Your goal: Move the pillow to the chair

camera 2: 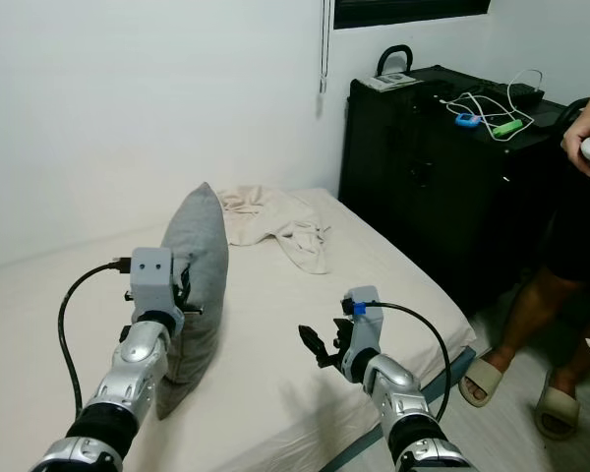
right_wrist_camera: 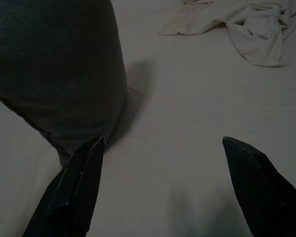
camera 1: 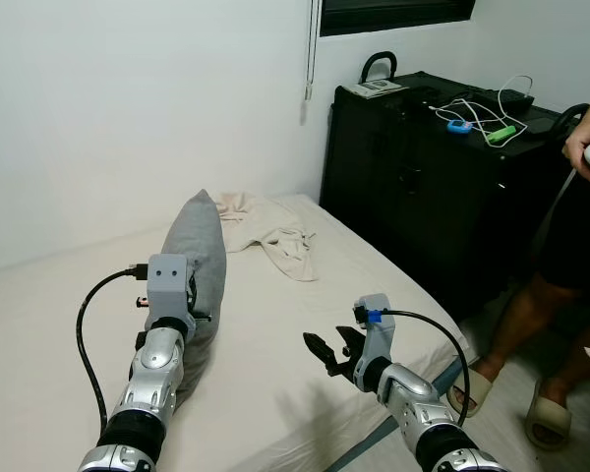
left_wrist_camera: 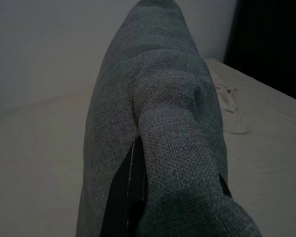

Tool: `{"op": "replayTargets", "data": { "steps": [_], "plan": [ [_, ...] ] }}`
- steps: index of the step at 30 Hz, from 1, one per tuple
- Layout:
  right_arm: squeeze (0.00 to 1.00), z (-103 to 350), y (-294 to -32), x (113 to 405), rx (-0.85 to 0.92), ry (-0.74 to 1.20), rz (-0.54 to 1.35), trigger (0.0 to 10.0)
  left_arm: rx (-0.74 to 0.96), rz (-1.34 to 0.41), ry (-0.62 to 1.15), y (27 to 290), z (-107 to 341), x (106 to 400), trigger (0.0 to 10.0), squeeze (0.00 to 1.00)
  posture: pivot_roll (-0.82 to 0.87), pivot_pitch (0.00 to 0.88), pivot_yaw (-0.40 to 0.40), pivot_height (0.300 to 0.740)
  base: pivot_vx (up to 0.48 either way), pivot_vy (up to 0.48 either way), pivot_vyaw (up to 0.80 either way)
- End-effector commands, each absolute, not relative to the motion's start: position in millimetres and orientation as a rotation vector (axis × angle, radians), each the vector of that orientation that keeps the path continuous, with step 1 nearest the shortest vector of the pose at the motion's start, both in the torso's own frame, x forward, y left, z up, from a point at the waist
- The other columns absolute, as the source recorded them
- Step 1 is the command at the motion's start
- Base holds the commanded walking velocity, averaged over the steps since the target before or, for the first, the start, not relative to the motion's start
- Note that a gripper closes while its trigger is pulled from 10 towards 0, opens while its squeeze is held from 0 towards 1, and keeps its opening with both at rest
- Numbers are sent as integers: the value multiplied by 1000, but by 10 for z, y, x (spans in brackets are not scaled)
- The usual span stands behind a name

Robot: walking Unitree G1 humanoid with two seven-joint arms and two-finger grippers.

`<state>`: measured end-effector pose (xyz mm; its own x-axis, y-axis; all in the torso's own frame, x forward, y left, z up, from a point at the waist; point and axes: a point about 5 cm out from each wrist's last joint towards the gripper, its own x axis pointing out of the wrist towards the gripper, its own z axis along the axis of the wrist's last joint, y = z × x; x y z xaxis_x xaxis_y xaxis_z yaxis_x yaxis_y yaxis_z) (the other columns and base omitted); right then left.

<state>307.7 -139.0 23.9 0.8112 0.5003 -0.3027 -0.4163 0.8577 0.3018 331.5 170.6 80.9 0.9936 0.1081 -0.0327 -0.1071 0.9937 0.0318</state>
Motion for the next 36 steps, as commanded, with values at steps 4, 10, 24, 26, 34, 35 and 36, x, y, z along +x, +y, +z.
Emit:
{"op": "replayTargets", "data": {
  "steps": [4, 10, 24, 26, 34, 35, 36],
  "plan": [
    [0, 210, -1374, 3051, 228, 391, 502, 10000, 35, 106, 122, 1723, 645, 3256, 10000, 0, -20, 0, -53, 740, 0, -471, 723],
    [0, 202, -1369, 3045, 229, 394, 502, 10000, 20, 120, 129, 1716, 631, 3259, 10000, 0, -20, 0, -52, 740, 0, -157, 719],
    [0, 187, -1358, 3030, 232, 397, 501, 10000, 21, 103, 131, 1682, 628, 3264, 10000, 0, -21, 0, -49, 740, 0, 0, 720],
    [0, 186, -1359, 3029, 232, 397, 500, 10000, 20, 101, 130, 1677, 627, 3265, 10000, 0, -21, 0, -49, 740, 0, 0, 719],
    [0, 208, -1357, 3041, 240, 380, 500, 10000, 21, 95, 133, 1658, 617, 3261, 10000, 0, -19, 0, -51, 740, 0, 0, 720],
    [0, 239, -1345, 3059, 253, 360, 508, 10000, 25, 104, 126, 1671, 630, 3264, 10000, 0, -18, 0, -51, 740, 0, 0, 712],
    [0, 267, -1332, 3074, 262, 342, 517, 10000, 28, 114, 119, 1691, 644, 3268, 10000, 0, -18, 0, -51, 740, 0, 0, 712]
  ]
}}
